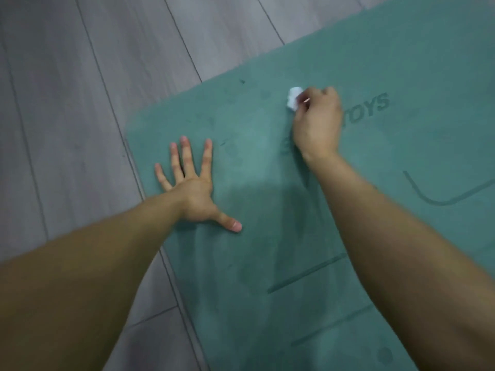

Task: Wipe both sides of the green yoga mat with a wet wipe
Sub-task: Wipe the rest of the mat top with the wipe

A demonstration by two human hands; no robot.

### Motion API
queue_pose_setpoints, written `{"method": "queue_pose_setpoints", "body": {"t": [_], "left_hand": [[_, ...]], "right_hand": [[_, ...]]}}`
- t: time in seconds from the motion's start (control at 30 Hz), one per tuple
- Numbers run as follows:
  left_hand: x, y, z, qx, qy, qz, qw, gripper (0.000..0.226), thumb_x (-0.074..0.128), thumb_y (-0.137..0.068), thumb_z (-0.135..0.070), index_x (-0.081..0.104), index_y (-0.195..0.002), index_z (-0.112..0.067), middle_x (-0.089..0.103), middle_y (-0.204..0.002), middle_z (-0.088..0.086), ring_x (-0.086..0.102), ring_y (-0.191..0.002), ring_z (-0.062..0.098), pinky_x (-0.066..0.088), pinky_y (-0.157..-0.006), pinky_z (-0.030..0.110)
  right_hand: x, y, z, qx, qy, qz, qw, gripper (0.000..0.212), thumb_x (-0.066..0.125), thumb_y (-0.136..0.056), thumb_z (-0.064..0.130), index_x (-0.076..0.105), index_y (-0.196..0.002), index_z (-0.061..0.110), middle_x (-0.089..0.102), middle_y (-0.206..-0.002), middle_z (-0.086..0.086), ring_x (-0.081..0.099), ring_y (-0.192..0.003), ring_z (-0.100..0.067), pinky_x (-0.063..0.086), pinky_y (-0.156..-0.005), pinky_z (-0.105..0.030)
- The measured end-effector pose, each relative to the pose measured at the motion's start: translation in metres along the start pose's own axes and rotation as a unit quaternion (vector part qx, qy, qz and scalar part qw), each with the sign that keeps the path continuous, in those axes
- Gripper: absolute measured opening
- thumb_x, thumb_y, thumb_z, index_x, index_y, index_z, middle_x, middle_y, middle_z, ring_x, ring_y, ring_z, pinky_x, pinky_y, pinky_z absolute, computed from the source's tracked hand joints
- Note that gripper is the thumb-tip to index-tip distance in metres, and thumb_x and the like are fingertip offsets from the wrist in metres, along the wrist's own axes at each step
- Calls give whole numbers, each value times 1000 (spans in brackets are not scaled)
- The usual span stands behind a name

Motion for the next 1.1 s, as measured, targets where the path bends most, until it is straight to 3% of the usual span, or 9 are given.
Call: {"method": "queue_pose_setpoints", "body": {"t": [0.2,0.33,0.43,0.6,0.67,0.77,0.9,1.03,1.1], "left_hand": [[-5,1,-2,2,-1,39,999,187,83,-24,-92,-56,-138,-41,-71,-136,12,-62,-131,37,-18,-114,76],[-1,1,-2,5,13,45,999,188,87,-26,-88,-56,-138,-41,-71,-136,11,-62,-131,37,-20,-114,76],[-1,4,-2,7,23,39,999,189,87,-24,-88,-55,-139,-42,-70,-138,10,-62,-132,36,-20,-114,75],[-4,6,-3,8,35,32,999,190,85,-20,-89,-52,-143,-42,-68,-141,8,-61,-134,33,-18,-115,74],[-5,7,-2,14,46,28,998,192,87,-18,-87,-50,-144,-43,-68,-142,6,-60,-135,32,-20,-115,74],[-5,6,-2,14,55,25,998,195,89,-15,-84,-50,-145,-41,-68,-142,4,-61,-135,31,-22,-115,73],[-6,6,-3,6,60,16,998,198,86,-10,-87,-49,-147,-39,-66,-144,3,-59,-136,31,-21,-115,73],[-7,5,-3,-1,46,29,999,196,83,-14,-92,-50,-147,-35,-67,-143,6,-60,-135,33,-20,-115,74],[-8,4,-3,-2,43,36,998,195,84,-17,-91,-50,-146,-35,-68,-142,7,-61,-134,34,-22,-114,73]], "right_hand": [[29,119,74,-419,-48,280,863,23,52,-100,22,70,-102,7,53,-91,-14,57,-69,-35,45,-57,-41],[6,-41,13,-158,51,72,983,21,55,-102,18,73,-108,8,58,-104,-18,63,-87,-41,49,-78,-45],[0,-72,0,31,52,1,998,29,48,-101,11,71,-119,8,59,-119,-17,63,-102,-37,41,-88,-36],[45,81,83,-332,-14,294,896,15,59,-101,14,71,-109,12,53,-100,-13,59,-75,-36,46,-66,-43],[35,60,68,-379,0,275,884,21,57,-103,23,73,-111,14,52,-99,-12,58,-76,-34,47,-65,-41],[10,-49,17,-162,53,83,982,25,57,-103,25,75,-112,12,58,-106,-18,63,-90,-39,45,-79,-39],[11,-71,14,62,27,-13,998,25,52,-100,14,75,-107,8,56,-104,-12,62,-94,-32,29,-72,-25],[63,51,104,-332,-24,270,904,19,57,-98,17,74,-100,10,53,-94,-10,55,-81,-25,35,-69,-32],[53,37,96,-403,-15,273,873,34,51,-99,35,77,-102,13,55,-94,-9,55,-78,-24,41,-70,-35]]}}
Point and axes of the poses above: each hand's wrist, its own y-axis away from the middle knuckle, its own x-axis out of the palm, z = x × y, the point moved 6 cm from there along -y, towards the middle knuckle
